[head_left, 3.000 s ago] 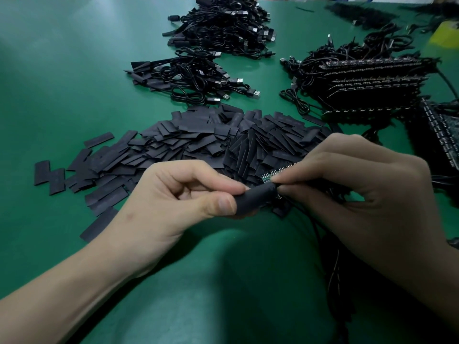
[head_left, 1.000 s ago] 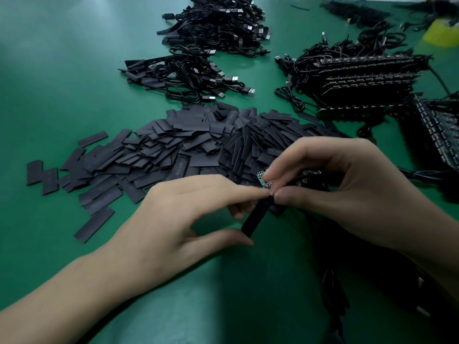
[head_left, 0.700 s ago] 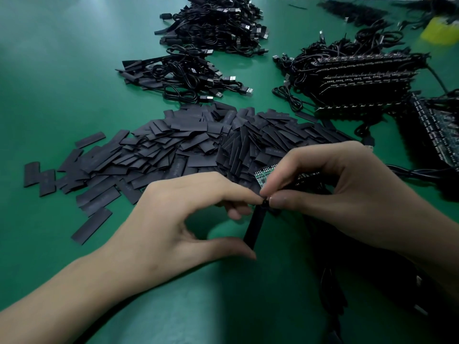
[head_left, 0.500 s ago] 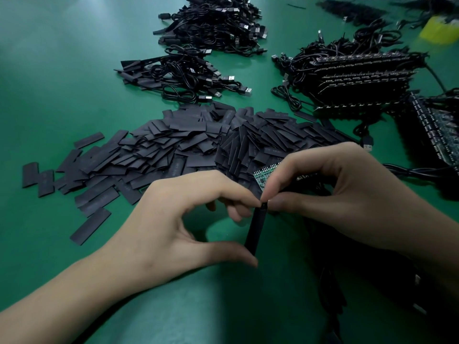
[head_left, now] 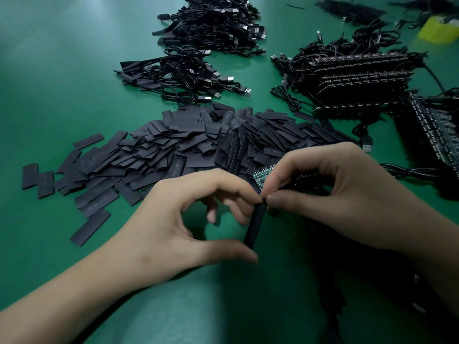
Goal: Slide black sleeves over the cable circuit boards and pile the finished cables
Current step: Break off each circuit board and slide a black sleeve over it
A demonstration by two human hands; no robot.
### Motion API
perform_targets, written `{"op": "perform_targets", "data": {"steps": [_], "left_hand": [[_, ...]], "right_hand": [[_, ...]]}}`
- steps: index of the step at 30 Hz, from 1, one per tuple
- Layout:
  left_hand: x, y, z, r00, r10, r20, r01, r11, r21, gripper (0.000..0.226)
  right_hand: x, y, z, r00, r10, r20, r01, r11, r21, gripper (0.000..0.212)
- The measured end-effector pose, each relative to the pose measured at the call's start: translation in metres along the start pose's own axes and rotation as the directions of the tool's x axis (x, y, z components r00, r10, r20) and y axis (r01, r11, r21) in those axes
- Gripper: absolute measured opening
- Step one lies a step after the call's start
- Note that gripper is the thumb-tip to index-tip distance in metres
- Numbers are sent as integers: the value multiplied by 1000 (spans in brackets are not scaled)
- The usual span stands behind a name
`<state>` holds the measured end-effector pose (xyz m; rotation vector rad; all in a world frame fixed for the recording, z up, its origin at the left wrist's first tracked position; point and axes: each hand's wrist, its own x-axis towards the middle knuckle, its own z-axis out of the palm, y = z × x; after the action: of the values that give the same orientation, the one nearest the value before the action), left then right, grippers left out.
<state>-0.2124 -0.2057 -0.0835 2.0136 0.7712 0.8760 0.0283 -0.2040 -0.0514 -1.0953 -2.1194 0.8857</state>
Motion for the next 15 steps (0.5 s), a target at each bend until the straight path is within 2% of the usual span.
{"op": "perform_targets", "data": {"steps": [6, 9, 12, 15], "left_hand": [[1, -1, 0, 999, -30, -20, 27, 993, -118, 57], [1, -1, 2, 995, -86, -47, 74, 975, -210, 48], [1, -2, 1, 980, -189, -68, 145, 899, -414, 37], [1, -2, 0, 978, -206, -38, 164, 866, -473, 35]], "right_hand": [[1, 1, 0, 1000, -1, -25, 2, 1000, 31, 7], [1, 1, -1, 999, 10, -31, -7, 997, 73, 6], [1, 2, -2, 999, 19, -40, -14, 993, 121, 4], [2, 2, -1, 999, 1, -45, 2, 997, 83, 5]]}}
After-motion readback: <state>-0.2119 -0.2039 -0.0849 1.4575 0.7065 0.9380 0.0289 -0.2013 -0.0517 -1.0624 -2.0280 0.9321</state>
